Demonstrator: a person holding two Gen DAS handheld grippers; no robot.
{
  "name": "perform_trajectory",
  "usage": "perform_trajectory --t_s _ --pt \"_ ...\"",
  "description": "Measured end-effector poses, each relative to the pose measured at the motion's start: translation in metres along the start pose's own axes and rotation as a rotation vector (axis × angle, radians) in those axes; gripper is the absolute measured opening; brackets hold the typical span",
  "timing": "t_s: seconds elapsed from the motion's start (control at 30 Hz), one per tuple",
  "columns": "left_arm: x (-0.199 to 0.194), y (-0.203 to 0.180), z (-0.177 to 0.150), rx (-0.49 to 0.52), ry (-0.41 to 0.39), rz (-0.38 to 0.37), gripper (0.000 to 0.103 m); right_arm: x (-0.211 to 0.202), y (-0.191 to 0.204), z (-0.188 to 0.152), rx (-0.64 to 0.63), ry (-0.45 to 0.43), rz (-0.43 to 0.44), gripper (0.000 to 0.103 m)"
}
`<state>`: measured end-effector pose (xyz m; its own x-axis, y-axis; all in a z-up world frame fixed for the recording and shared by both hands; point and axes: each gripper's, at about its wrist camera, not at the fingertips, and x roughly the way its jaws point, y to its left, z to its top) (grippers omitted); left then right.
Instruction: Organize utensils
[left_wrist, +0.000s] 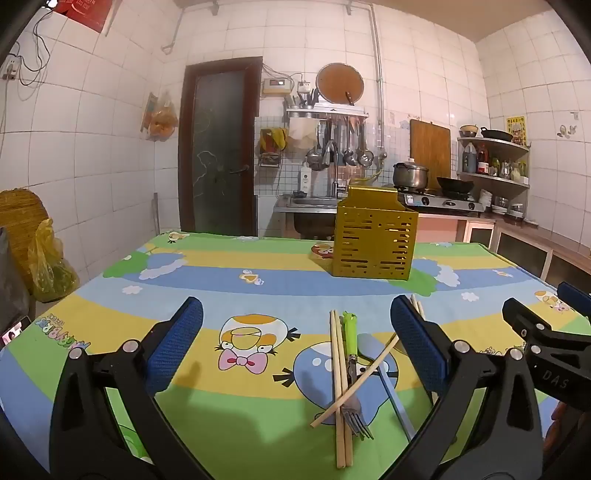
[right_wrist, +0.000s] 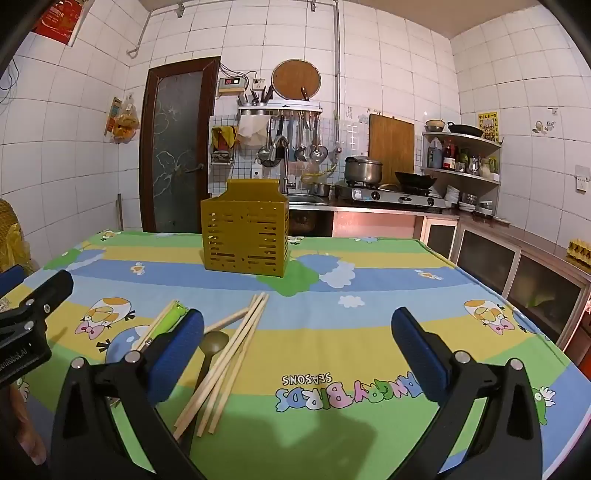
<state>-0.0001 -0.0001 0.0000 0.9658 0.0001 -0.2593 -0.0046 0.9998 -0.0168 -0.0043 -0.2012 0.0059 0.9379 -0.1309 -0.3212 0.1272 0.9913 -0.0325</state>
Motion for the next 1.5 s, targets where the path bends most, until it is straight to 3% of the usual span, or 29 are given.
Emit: perform_trajectory --t_s 1.5 --pt "-0.003 -0.001 0.004 0.006 0.001 0.001 0.098 -0.015 -0.006 0.003 0.013 -0.019 -0.013 0.099"
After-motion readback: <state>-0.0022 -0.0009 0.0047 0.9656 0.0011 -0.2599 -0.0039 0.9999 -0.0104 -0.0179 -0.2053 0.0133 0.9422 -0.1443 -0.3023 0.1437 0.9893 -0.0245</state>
